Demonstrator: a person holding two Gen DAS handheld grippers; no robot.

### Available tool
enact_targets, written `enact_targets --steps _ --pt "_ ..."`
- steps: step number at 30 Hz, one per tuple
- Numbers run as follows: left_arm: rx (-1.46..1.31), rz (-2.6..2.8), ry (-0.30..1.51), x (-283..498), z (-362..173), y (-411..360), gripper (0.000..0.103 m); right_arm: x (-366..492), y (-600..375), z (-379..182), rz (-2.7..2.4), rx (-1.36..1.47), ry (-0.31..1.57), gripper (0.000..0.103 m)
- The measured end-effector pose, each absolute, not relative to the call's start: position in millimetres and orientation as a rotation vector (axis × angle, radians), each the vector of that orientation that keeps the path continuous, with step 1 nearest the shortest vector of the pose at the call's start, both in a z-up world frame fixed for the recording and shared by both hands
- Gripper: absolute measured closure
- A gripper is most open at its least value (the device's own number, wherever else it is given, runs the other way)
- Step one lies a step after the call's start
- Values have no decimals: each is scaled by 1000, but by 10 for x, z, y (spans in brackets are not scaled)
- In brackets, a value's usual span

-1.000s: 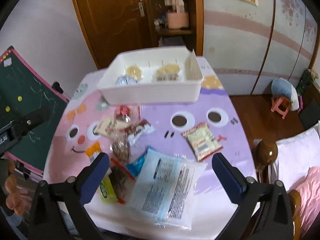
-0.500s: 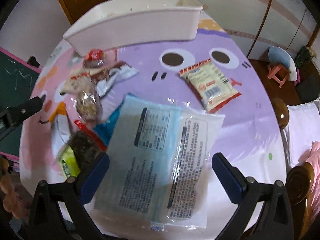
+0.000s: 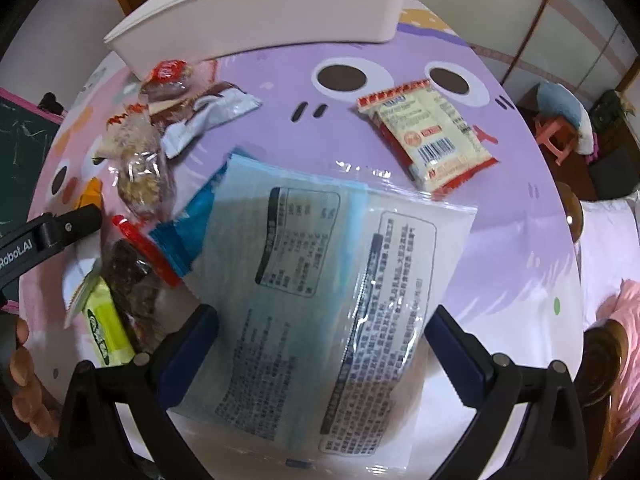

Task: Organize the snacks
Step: 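Move both tools back over the remaining snacks on the table, then grasp the orange-and-white bar with the left tool while the right tool grasps the pale blue bag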

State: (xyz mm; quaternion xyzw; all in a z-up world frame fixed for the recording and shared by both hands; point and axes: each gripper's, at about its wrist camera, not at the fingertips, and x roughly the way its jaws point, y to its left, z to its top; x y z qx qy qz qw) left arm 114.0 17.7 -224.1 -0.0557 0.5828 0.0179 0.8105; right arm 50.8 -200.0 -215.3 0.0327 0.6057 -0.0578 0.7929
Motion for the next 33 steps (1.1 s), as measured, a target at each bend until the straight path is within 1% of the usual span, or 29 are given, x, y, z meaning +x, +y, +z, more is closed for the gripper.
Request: enact_targets --steps 5,7,8,9,10,11,12,16,18,20,22,29,33 --pt "-127 24 1277 1106 -2311 204 8 508 -2023 -2171 -130 76 1305 0" --pt "-138 13 1291 1098 -2341 217 15 506 -2022 -2171 -127 68 1303 0" --pt "-137 15 1293 1096 -2342 226 21 490 -2024 -2174 -125 67 1300 1" --pt "-121 22 1278 1083 -2323 221 33 475 -2026 -2170 -123 66 1294 2" --pt "-100 33 1267 1074 -2305 213 41 458 -2017 -2162 -121 57 1286 4" --pt "-83 43 1258 1068 -2287 210 58 422 -1972 -2153 -123 52 1280 7" --pt "-80 45 1254 1061 -2276 210 63 402 -1967 -2138 -122 50 1269 7" --pt "-127 36 1233 1004 -2207 243 64 324 -1935 -2068 -115 45 1234 14" --pt "-121 37 1204 957 -2141 236 65 277 -1950 -1985 -111 52 1210 21" --pt "-122 33 1176 901 -2057 227 65 230 -1949 -1892 -109 62 1180 37" --pt "-117 28 1141 851 -1948 195 65 188 -1946 -1802 -104 72 1150 45" --pt "-83 8 1054 693 -1681 147 65 158 -1955 -1727 -74 90 1109 57" --pt "-83 -2 1030 687 -1594 177 65 123 -1943 -1585 -49 93 1055 59"
